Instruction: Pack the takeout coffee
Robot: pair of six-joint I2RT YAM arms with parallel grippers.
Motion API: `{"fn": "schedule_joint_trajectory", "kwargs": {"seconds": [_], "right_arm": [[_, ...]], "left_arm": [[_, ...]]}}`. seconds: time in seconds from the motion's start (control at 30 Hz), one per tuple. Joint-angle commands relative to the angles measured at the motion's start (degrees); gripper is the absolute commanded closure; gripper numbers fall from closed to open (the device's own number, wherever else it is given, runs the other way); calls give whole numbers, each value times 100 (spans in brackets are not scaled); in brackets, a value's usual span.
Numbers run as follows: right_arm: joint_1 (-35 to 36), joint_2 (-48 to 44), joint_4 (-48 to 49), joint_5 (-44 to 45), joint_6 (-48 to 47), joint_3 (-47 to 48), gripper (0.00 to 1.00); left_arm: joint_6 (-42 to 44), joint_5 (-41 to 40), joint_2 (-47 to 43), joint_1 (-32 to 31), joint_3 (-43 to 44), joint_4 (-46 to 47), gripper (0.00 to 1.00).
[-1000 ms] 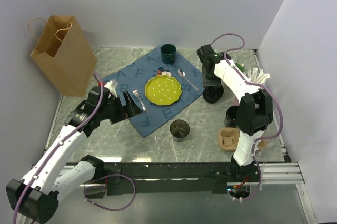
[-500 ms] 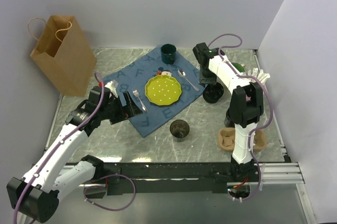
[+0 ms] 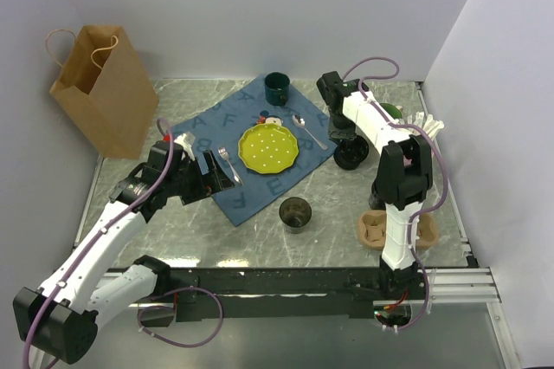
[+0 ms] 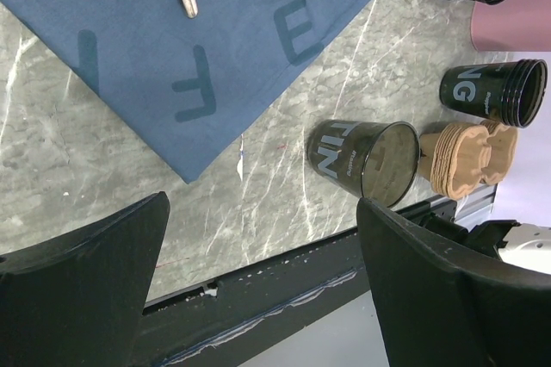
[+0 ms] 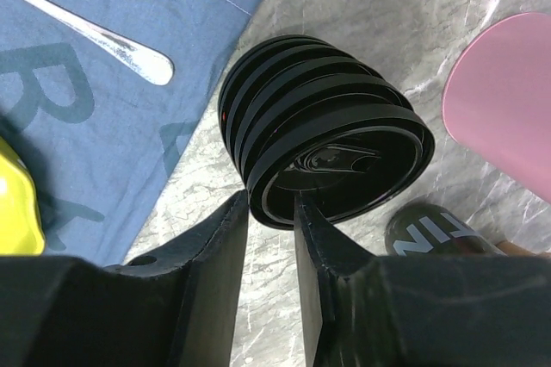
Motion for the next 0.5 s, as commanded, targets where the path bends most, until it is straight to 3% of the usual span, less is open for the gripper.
{"fn": "schedule_joint_trajectory", "kwargs": {"seconds": [0.0,0.47], "right_arm": [[-37,-82,86,67,58,61,63],[-134,-214,341,-153,-29,-185,69]], "left_arm": [[-2,-5,-21,-22,208,109,3],[7,-75,-118,-22,165,30,3]]}}
